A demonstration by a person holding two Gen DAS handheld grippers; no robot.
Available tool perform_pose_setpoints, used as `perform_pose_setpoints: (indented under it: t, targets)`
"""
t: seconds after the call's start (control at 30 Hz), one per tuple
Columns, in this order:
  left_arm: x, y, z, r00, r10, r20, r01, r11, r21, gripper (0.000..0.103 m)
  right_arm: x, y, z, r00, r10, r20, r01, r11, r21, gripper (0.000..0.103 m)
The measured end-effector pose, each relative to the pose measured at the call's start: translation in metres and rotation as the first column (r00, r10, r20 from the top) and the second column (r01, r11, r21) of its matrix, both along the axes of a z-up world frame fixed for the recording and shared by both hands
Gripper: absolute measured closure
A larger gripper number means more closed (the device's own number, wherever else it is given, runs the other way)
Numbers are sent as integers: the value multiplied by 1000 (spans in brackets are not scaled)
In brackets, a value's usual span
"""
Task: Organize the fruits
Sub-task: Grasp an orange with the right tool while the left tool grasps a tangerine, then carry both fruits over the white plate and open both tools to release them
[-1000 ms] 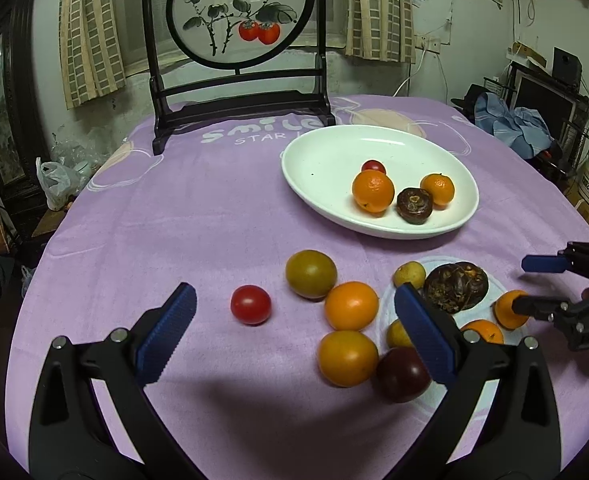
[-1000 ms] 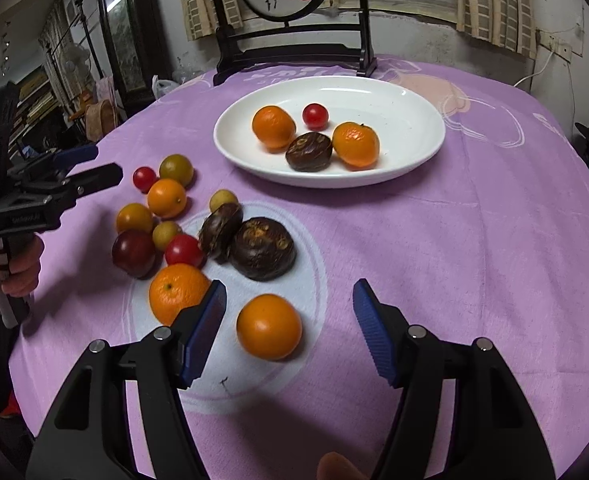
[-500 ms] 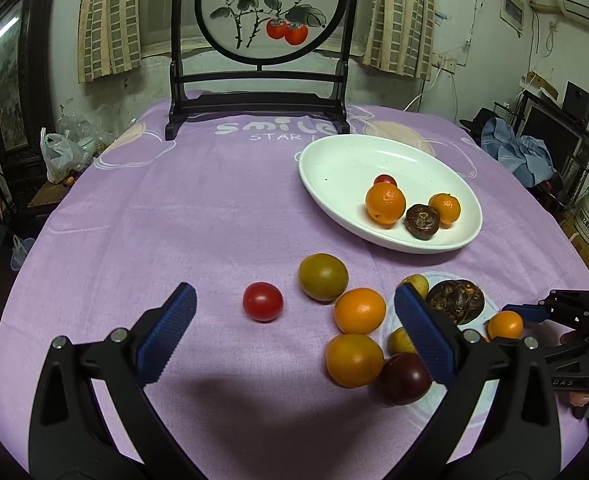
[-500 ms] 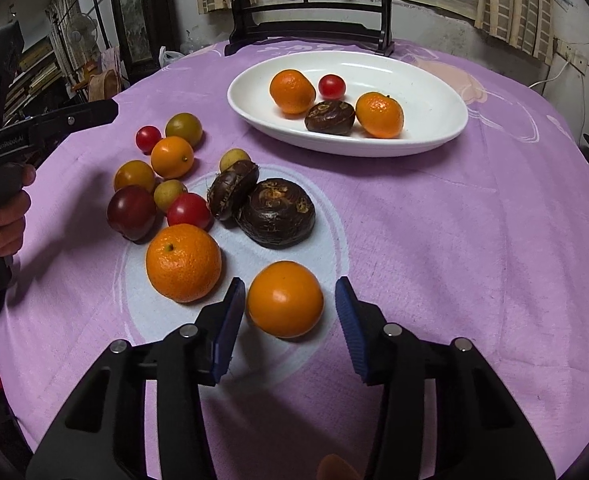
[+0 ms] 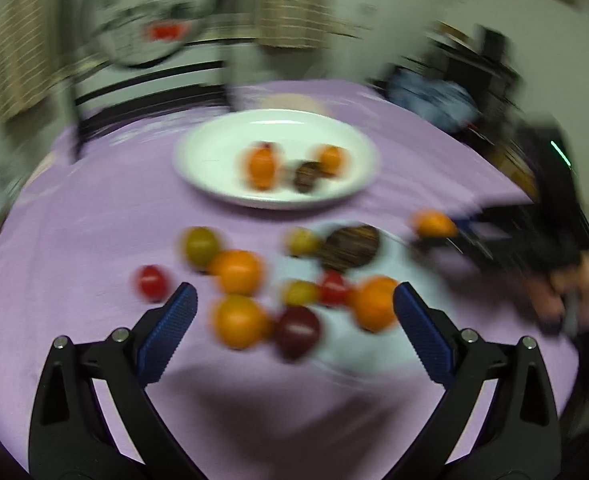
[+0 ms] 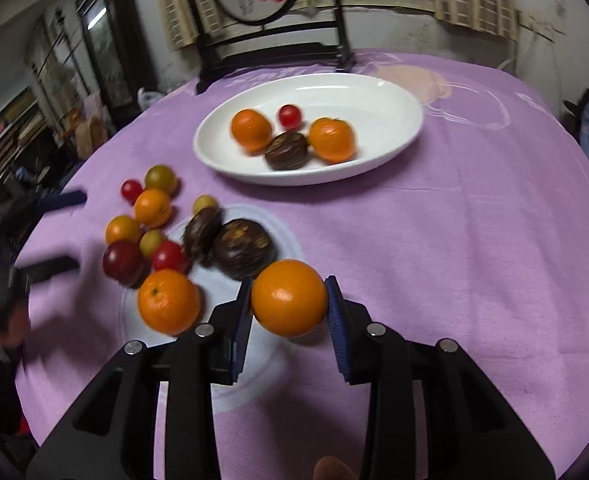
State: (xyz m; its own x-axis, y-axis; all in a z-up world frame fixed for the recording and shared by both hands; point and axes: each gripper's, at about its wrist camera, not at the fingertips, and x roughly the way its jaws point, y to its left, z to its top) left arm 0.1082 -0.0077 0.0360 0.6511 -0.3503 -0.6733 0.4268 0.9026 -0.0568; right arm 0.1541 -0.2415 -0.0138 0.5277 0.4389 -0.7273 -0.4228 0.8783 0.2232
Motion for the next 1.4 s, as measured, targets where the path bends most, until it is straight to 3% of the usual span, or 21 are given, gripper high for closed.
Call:
perform_pose_setpoints:
  t: [0.07, 0.23, 0.43, 0.57, 0.87, 0.97, 1.2, 1.4]
  targets:
    - [-10, -22, -7, 996, -89, -20, 89, 996, 19, 26, 1, -3, -1, 1000, -14, -13, 14, 1000, 12, 67]
    - [-13, -51, -27, 983, -146, -110, 154, 986, 61, 45, 0, -4, 0, 1000, -17, -12, 17, 1000, 18, 67]
    - [-2, -61, -37, 988, -73, -139, 87, 991, 97, 46, 0, -1, 1, 1000, -6, -11, 6, 1000, 20, 67]
    - [5, -61, -40, 985, -47, -165, 62, 994, 86, 53, -2, 1, 1, 1000, 3, -7, -3, 1000, 15, 67]
    - [14, -70, -41, 987, -9, -163, 24, 995, 92, 53, -5, 4, 2, 1000, 8, -1, -8, 1000, 14, 67]
    - [15, -72, -42, 988, 4, -152, 12, 994, 110, 57, -6, 5, 3, 1000, 7, 8, -7, 1000, 7, 67]
    - [15, -61, -37, 987, -1, -162, 7, 999, 39, 59, -6, 5, 2, 1000, 6, 6, -6, 1000, 4, 67]
    - [10, -39, -12, 994, -19, -112, 7, 994, -105, 59, -11, 10, 2, 999, 44, 28, -44, 999, 23, 67]
